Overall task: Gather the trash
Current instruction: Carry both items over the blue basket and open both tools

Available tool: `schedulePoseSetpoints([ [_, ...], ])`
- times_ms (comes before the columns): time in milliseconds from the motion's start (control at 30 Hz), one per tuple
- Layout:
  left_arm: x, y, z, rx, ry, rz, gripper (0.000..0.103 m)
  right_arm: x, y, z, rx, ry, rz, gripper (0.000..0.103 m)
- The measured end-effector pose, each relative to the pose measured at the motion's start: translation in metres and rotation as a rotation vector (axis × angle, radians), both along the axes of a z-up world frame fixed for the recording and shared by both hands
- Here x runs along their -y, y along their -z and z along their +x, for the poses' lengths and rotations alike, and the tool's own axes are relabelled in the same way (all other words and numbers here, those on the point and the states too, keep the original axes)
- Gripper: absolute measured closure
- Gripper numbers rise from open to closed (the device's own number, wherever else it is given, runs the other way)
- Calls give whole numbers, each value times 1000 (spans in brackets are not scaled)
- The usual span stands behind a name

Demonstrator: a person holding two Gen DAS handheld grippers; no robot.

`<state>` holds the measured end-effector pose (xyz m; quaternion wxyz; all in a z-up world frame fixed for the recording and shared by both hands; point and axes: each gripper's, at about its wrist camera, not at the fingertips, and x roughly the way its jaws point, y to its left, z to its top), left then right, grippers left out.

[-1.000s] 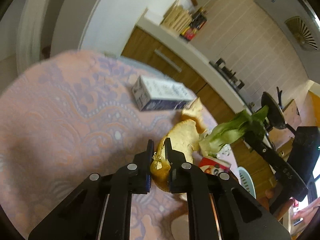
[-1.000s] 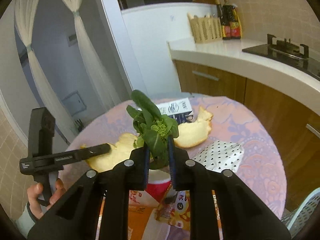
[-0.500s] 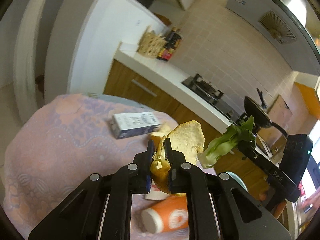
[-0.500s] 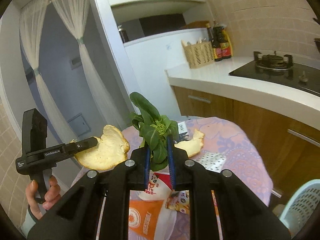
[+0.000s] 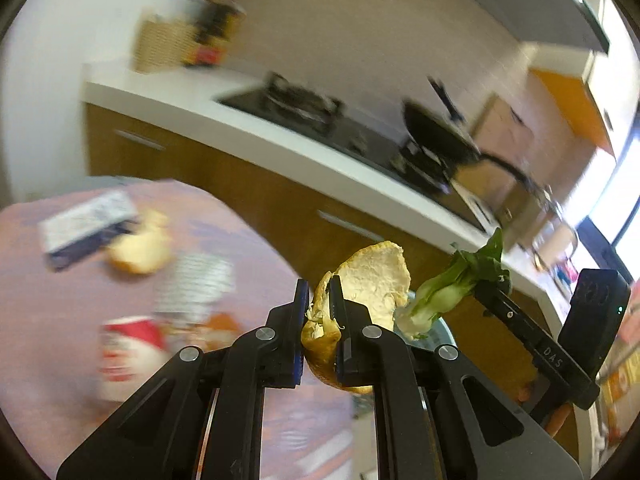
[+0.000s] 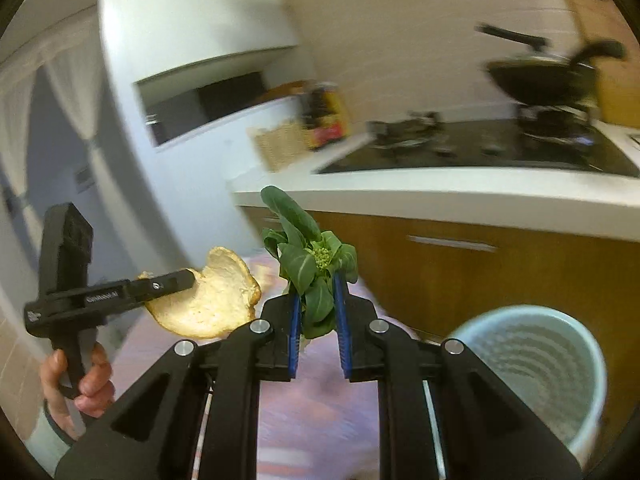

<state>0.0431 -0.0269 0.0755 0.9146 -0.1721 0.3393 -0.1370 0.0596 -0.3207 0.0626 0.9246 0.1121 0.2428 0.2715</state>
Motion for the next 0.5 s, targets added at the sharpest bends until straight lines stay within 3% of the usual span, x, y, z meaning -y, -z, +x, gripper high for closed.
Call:
schedulePoseSetpoints([
  [267,106,36,59,-106,184,47,94,77,53,11,-121,210,-41,90],
  [500,159,67,88,-165,223,149,94,100,107,43,-303,282,-77,90],
])
